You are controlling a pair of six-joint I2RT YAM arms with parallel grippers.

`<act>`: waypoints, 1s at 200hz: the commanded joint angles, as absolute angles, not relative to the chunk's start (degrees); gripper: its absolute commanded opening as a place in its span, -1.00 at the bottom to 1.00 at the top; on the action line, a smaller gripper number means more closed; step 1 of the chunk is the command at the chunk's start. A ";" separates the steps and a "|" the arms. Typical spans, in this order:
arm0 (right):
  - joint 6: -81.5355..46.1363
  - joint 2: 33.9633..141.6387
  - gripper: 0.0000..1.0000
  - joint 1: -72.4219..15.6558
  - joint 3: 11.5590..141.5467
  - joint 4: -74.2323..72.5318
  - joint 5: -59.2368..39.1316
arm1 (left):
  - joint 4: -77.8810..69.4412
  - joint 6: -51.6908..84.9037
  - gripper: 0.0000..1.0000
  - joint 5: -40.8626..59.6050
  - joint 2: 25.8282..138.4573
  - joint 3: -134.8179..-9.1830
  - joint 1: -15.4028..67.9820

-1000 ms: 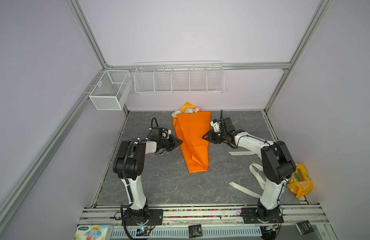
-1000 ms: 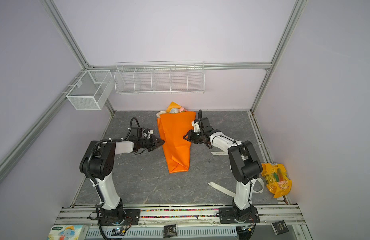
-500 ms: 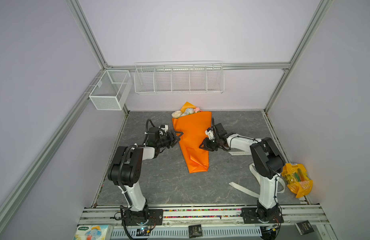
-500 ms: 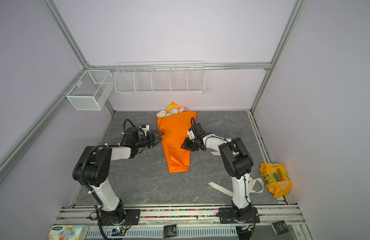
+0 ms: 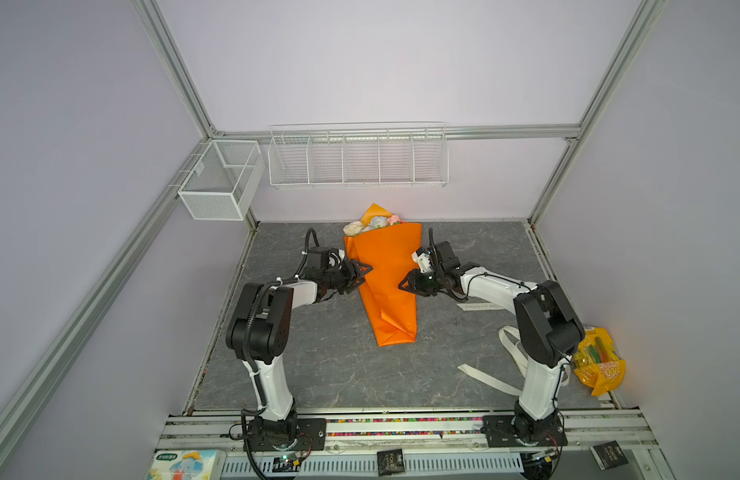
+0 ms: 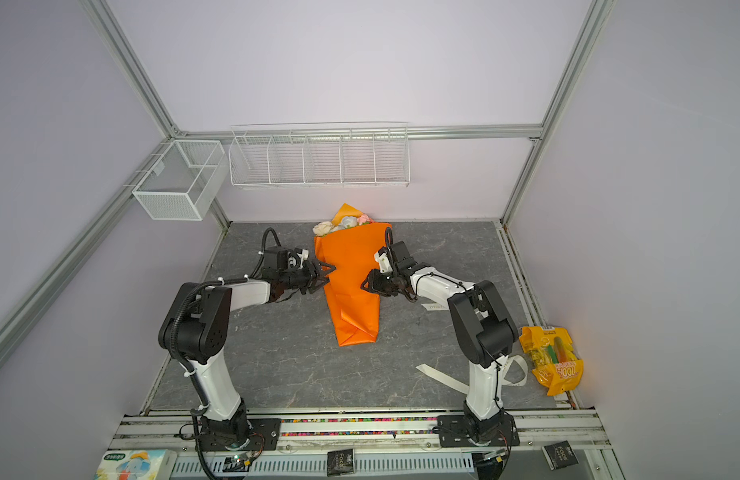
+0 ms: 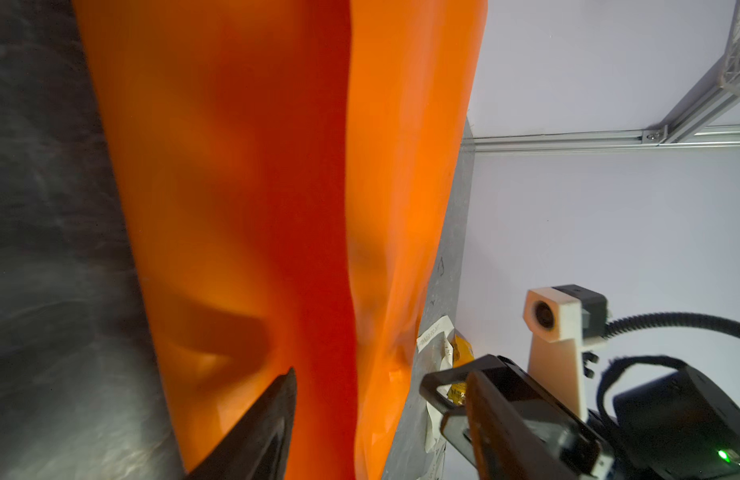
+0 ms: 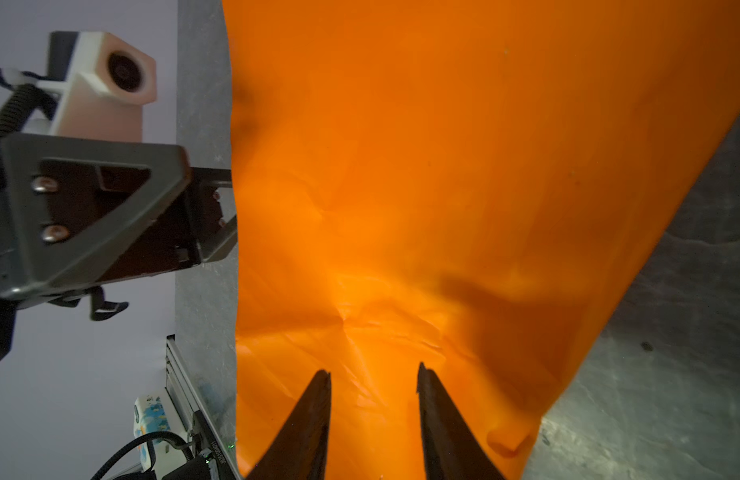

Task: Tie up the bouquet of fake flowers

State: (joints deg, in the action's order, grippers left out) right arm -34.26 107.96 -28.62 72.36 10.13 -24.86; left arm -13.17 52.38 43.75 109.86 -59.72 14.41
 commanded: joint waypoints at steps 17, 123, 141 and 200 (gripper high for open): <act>-33.78 105.82 -0.21 -28.05 70.66 9.32 -24.17 | -8.61 50.05 0.23 44.94 112.70 -62.92 15.42; -39.22 109.64 -0.64 -25.65 66.09 -0.63 -33.44 | -6.44 46.19 -1.00 43.45 107.16 -58.37 13.90; -38.98 109.47 -0.64 -25.65 65.85 -0.31 -32.99 | -3.55 43.58 -1.00 43.08 106.65 -57.95 13.21; -38.30 112.29 -0.62 -25.53 66.15 -0.72 -33.61 | -1.07 39.32 -1.00 43.73 111.66 -59.68 12.13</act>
State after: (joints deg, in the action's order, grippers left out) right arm -38.17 109.73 -25.54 66.37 0.54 -32.80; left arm -4.03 42.65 44.23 109.34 -58.65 12.64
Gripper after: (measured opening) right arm 0.194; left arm 0.047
